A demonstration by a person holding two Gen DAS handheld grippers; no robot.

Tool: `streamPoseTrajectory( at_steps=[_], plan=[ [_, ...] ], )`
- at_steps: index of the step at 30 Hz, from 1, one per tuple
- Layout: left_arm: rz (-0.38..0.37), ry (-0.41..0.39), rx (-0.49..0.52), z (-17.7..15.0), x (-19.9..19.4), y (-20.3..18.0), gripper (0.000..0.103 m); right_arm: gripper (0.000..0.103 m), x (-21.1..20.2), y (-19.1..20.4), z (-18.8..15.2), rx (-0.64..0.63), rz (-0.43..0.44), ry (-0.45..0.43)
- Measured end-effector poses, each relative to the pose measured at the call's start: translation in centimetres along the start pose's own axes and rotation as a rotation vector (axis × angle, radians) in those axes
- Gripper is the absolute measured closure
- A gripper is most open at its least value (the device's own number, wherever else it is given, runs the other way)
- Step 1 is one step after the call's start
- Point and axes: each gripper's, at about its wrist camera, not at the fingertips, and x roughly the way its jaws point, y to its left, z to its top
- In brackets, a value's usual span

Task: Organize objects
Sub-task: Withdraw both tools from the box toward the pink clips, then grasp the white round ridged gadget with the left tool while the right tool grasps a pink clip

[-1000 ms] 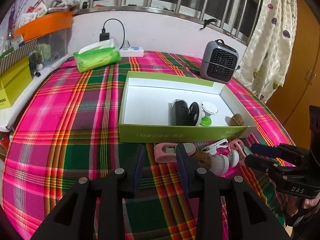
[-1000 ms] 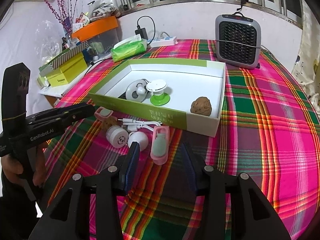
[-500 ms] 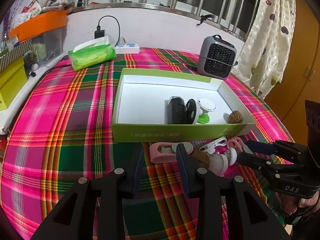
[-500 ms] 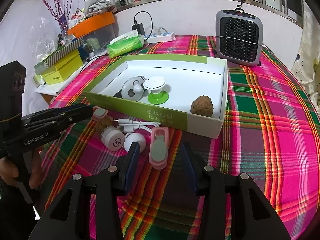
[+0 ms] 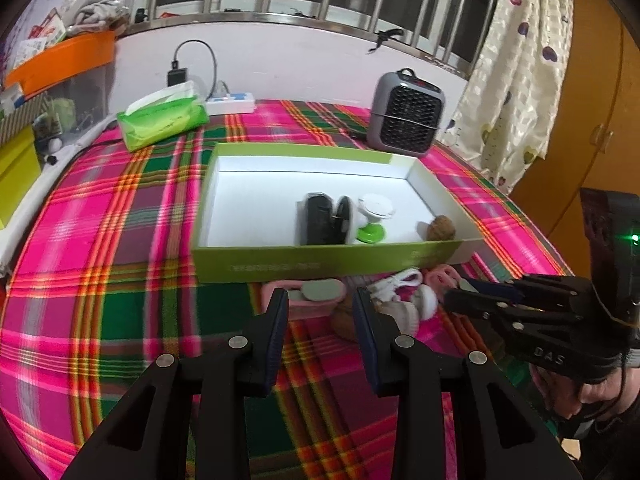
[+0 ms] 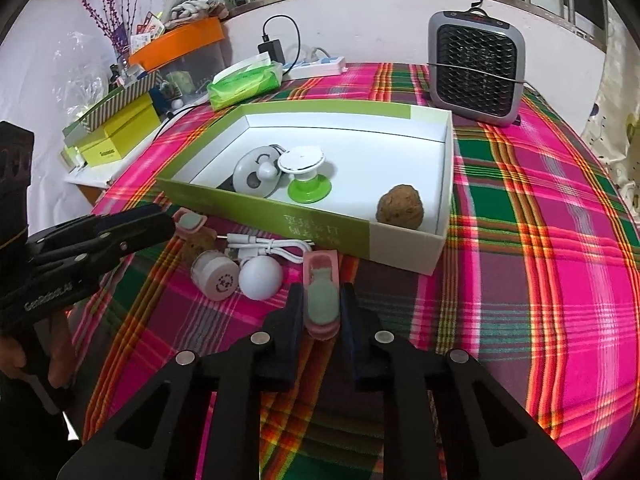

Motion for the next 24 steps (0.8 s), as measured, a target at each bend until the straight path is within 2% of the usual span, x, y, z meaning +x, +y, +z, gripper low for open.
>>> streamPoseTrajectory(
  at_steps=[11, 24],
  plan=[
    [-0.08, 0.034, 0.082, -1.0, 0.5, -4.1, 0.072, 0.084, -0.5, -0.5, -0.5, 0.011, 0.002, -0.003],
    [-0.029, 0.092, 0.073, -0.7, 2.6, -4.4, 0.073, 0.084, -0.7, -0.6, -0.6, 0.021, 0.011, -0.007]
  ],
)
